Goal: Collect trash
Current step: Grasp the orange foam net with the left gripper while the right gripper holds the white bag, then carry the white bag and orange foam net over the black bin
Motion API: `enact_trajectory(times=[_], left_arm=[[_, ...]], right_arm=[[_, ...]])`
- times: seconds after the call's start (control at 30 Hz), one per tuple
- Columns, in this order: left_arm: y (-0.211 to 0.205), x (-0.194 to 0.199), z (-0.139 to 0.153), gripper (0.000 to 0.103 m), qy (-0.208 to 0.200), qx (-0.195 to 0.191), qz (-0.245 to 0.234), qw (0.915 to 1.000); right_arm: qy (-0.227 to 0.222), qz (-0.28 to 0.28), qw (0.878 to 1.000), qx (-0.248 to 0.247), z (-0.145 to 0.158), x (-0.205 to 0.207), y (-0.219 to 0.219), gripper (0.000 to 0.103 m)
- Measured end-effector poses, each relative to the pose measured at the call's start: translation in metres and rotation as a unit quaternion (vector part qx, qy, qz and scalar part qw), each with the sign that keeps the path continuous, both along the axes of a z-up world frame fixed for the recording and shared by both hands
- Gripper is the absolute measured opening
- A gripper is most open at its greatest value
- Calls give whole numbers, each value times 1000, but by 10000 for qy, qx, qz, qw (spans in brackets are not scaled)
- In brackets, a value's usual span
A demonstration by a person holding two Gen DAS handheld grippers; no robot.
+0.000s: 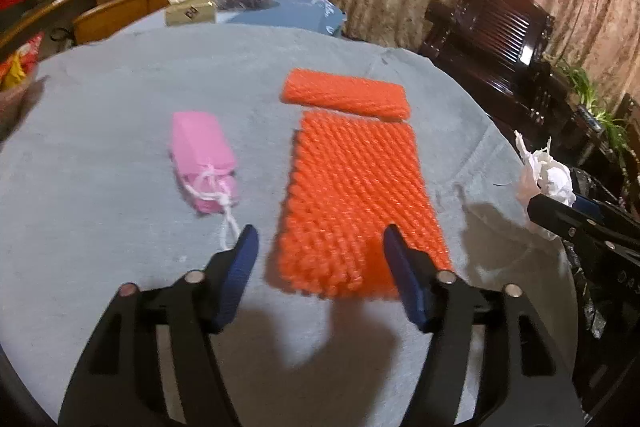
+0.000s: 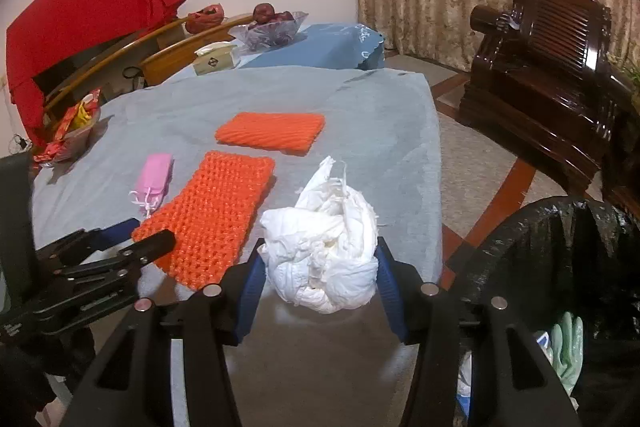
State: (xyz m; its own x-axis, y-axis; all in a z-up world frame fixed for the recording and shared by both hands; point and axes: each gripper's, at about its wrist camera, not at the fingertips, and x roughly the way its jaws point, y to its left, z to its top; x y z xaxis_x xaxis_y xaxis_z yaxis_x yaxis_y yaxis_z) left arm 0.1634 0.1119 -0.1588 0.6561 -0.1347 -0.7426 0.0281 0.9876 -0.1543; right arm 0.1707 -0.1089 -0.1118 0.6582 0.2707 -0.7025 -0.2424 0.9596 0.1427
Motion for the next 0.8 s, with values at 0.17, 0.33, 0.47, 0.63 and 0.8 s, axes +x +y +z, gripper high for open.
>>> enact_trajectory(times=[0.17, 0.33, 0.47, 0.63, 0.8], left_arm=[[-9, 2, -8, 15, 152, -175, -131, 9996], [-16, -7, 2, 12, -2, -187, -153, 9997], [-21, -13, 21, 12, -187, -107, -154, 9997], [-28, -21, 43, 12, -389, 6, -212, 9990], [-37, -29, 62, 12, -563, 81, -250, 9981]], right_arm=[[-5, -59, 10000, -8, 2, -2, -8, 52], [-27, -119, 9999, 30, 6, -7, -13, 52], [-125, -152, 9998, 106, 14, -12, -17, 52], [-258, -160, 9994, 185, 28, -21, -23, 52], [-355, -189, 9989, 257, 43, -30, -31, 52]])
